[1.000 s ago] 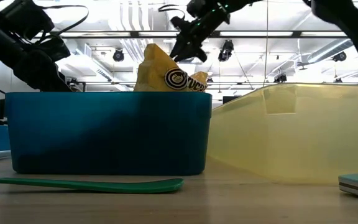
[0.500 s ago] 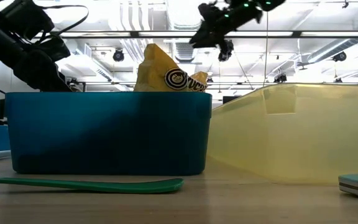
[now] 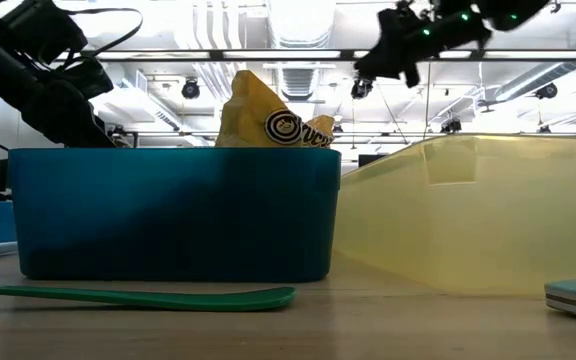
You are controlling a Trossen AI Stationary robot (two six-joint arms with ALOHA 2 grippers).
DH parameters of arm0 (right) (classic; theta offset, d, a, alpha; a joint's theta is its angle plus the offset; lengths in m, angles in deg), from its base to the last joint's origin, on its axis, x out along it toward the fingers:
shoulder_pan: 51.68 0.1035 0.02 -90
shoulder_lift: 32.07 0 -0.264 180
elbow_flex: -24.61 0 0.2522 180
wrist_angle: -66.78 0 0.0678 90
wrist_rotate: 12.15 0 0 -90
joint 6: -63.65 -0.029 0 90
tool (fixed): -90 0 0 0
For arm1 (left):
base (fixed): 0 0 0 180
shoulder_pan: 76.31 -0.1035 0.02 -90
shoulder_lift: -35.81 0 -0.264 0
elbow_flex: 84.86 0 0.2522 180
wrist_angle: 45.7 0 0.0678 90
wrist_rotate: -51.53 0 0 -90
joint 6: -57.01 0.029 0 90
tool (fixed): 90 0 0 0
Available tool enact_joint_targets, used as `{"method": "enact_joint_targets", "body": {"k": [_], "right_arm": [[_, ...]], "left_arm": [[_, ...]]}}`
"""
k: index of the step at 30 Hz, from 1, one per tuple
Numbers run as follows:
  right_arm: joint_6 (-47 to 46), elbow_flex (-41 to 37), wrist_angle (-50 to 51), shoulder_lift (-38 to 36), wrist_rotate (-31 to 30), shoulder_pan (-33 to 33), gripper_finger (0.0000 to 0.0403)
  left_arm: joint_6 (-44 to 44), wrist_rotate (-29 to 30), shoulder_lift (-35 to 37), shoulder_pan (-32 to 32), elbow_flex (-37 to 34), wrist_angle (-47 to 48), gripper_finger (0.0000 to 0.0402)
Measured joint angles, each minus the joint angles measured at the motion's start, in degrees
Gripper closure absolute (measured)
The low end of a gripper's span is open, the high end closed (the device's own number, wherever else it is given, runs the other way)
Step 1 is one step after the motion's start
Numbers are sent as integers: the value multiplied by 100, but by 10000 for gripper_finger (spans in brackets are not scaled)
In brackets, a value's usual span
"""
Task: Pick & Place Food Item
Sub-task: Put the light purple spoon into the yellow bin
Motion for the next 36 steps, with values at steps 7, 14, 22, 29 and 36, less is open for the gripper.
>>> {"method": "enact_joint_targets", "body": {"k": [7,14,22,29,36], "right_arm": [[180,-689,-369,-573,21,-138,286],[749,-762,-376,-874,22,-132,286],[-12,-764,-369,-897,21,-101,286],[-971,-770,-347,-707,18,-103,287],[-1028,-770,-334,-443,17,-101,287]], "left_arm": [[2,-1,-1,1,0,-2,66],[1,0,-2,2,0,-2,66],[1,-2,0,0,-2,-2,66],[-1,0,-2,2,-1,-2,66],[2,0,0,2,1,0,66]]}}
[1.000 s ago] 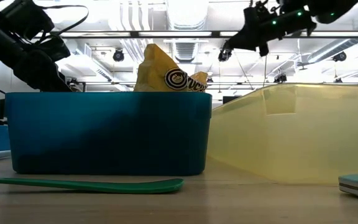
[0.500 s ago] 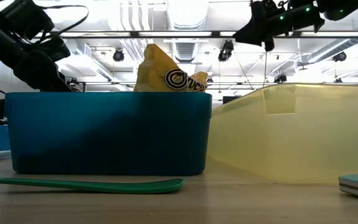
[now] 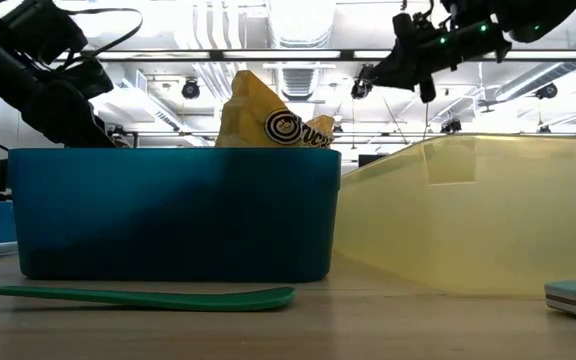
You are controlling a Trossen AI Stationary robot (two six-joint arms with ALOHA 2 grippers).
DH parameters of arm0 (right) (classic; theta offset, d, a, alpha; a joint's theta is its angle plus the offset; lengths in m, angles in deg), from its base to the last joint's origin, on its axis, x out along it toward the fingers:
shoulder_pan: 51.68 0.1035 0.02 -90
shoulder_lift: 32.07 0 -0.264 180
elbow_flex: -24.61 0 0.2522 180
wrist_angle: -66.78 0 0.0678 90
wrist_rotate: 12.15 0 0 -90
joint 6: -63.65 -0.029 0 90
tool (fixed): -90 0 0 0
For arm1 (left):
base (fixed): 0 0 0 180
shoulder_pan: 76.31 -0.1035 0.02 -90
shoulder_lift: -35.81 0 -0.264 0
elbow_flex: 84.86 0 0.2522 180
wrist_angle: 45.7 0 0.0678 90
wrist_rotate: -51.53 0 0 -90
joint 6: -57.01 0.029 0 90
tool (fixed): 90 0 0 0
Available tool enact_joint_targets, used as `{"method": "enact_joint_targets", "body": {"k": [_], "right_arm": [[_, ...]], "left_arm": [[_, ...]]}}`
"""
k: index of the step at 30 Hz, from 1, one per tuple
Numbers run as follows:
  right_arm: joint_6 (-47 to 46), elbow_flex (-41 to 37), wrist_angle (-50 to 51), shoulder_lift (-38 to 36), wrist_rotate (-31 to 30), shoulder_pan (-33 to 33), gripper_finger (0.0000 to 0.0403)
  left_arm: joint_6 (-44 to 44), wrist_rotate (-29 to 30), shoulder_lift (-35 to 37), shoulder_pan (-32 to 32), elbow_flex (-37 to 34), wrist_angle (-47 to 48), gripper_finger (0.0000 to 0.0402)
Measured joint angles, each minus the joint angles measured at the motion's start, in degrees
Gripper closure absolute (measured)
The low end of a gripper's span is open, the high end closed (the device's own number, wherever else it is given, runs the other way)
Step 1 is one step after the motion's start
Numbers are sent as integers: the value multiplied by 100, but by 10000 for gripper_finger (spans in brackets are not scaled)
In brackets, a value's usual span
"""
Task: Pick & Place Food Item
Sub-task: Put the light purple spoon into the yellow bin
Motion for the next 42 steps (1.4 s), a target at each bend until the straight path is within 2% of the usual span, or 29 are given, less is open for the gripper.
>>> {"method": "enact_joint_targets", "body": {"k": [3,7,13,16,18,21,22,27,31,32,35,37,42], "right_arm": [[1,0,5,141,-2,0,287],[2,0,27,344,0,0,287],[2,0,28,709,-2,0,287],[4,0,28,925,-2,0,287],[3,0,28,1083,-4,0,287],[4,0,26,1340,-4,0,287],[4,0,26,1435,-4,-1,287],[4,0,26,1947,-4,0,287],[4,0,26,2412,0,0,287],[4,0,35,2527,122,-4,287],[-36,-4,150,2729,1151,-164,287],[-38,2,97,2858,1618,-207,287],[-17,0,84,3043,2302,-385,287]], "left_arm": [[4,50,0,-1,-1,-2,66],[10,487,0,-7,0,-38,66],[-263,502,0,-6,-1,-53,66],[-1437,390,-2,-4,-2,-265,66],[-2824,334,0,-4,0,-396,66],[-5358,343,-1,-9,0,-665,66],[-5697,343,0,-28,0,-764,66],[-5070,-313,0,-31,158,-947,66],[-4911,-396,-2,-34,276,-951,66],[-4791,-393,-2,-34,300,-949,66],[-4542,-350,0,-37,317,-976,66],[-4560,-350,-2,-37,317,-973,66],[-4621,-352,0,-39,317,-971,66]]}}
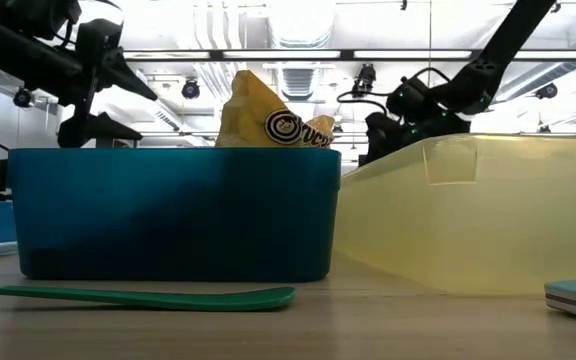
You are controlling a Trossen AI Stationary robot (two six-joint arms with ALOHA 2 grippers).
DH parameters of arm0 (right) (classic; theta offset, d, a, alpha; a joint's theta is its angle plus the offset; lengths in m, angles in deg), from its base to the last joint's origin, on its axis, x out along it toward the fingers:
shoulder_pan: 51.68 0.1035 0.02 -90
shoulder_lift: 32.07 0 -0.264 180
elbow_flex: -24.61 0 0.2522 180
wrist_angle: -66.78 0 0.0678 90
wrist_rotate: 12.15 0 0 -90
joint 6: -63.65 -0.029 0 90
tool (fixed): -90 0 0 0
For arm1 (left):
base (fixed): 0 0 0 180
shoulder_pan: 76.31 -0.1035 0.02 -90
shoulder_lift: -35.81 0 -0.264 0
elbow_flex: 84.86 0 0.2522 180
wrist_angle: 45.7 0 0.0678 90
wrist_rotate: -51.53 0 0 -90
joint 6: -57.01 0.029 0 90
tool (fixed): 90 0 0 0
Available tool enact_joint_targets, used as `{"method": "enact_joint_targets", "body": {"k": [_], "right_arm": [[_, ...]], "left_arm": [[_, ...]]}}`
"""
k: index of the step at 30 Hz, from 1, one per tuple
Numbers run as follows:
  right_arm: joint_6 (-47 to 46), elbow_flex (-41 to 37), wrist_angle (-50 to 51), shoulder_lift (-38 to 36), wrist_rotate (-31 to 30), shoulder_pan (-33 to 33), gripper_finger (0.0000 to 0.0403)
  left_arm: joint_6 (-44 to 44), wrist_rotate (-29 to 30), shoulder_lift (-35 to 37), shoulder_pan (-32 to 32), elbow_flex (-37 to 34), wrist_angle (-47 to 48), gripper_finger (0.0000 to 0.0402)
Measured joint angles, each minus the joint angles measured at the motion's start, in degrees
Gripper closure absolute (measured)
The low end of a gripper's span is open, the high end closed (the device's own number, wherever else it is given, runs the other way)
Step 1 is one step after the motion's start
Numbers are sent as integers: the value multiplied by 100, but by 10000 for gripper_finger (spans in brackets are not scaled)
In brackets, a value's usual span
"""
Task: Pick & Place Food Item
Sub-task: Put the light purple spoon into the yellow bin
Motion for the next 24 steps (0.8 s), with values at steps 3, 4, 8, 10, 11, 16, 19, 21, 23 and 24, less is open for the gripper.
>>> {"method": "enact_joint_targets", "body": {"k": [3,4,8,10,11,16,19,21,23,24], "right_arm": [[3,0,12,63,247,-70,287],[3,-2,29,73,292,-87,287],[20,-2,5,75,356,-100,287],[-15,-2,-15,73,356,-94,287],[-22,0,-29,73,356,-93,287],[-22,0,-26,71,356,-93,287],[-20,0,-25,71,356,-93,287],[-22,0,-25,69,356,-93,287],[-22,0,-25,66,356,-93,287],[-22,0,-25,64,354,-93,287]], "left_arm": [[-21,0,0,0,0,-8,66],[-24,0,-1,0,0,-7,66],[-45,-20,0,0,0,-15,66],[-174,-45,0,0,0,-20,66],[-220,-80,-2,0,0,-45,66],[-305,-307,-237,2,331,-186,66],[-213,-317,-556,-4,728,-80,66],[-285,-311,-834,-9,1000,194,66],[-468,-311,-1138,-9,1308,599,66],[-545,-298,-1281,-9,1459,798,66]]}}
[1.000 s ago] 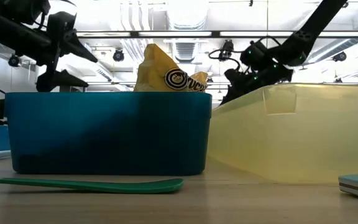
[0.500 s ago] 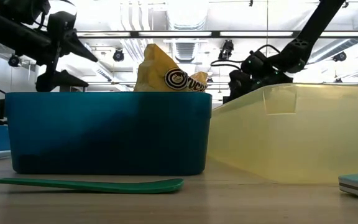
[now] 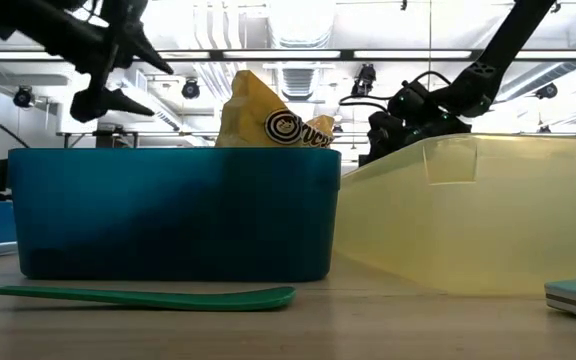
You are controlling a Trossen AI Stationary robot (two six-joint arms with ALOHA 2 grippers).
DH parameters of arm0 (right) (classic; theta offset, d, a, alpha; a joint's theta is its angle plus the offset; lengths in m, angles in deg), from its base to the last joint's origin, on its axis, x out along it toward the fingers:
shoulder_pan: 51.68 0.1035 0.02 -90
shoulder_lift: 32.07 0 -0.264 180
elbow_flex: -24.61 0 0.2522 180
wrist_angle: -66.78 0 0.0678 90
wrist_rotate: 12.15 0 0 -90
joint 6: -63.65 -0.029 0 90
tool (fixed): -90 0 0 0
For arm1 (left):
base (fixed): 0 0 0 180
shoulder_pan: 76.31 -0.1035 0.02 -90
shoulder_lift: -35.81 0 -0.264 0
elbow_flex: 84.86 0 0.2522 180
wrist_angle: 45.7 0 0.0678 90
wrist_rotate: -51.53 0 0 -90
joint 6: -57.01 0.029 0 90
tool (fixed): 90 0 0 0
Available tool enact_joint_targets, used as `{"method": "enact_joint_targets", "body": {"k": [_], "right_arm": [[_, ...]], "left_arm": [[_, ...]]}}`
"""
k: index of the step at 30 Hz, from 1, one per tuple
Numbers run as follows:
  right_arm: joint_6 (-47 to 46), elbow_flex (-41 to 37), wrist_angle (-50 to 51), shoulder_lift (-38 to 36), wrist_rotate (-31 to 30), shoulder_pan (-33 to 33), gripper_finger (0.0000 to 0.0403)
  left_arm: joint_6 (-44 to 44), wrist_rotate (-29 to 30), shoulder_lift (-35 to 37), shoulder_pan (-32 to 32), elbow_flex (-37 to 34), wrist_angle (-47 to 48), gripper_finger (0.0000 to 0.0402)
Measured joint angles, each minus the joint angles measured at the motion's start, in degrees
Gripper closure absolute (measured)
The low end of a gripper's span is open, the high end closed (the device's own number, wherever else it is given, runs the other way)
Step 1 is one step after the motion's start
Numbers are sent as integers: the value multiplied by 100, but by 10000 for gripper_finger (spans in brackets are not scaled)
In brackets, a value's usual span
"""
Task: Pick & Place Food Item
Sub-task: Put the light purple spoon into the yellow bin
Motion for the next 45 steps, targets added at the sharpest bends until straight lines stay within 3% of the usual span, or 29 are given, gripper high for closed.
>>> {"method": "enact_joint_targets", "body": {"k": [7,11,21,27,45], "right_arm": [[0,0,0,-2,-1,0,287],[0,0,0,-2,-1,0,287],[0,0,0,-2,-5,0,287],[0,0,0,-4,-9,0,287],[0,0,0,-4,-12,0,287]], "left_arm": [[-86,215,-1195,-269,989,662,66],[-468,-82,-1870,-712,1355,1116,66],[39,-726,-3090,-1502,1781,1165,66],[118,-749,-3637,-1787,1942,1320,66],[1003,-660,-5756,-1924,2686,1468,66]]}}
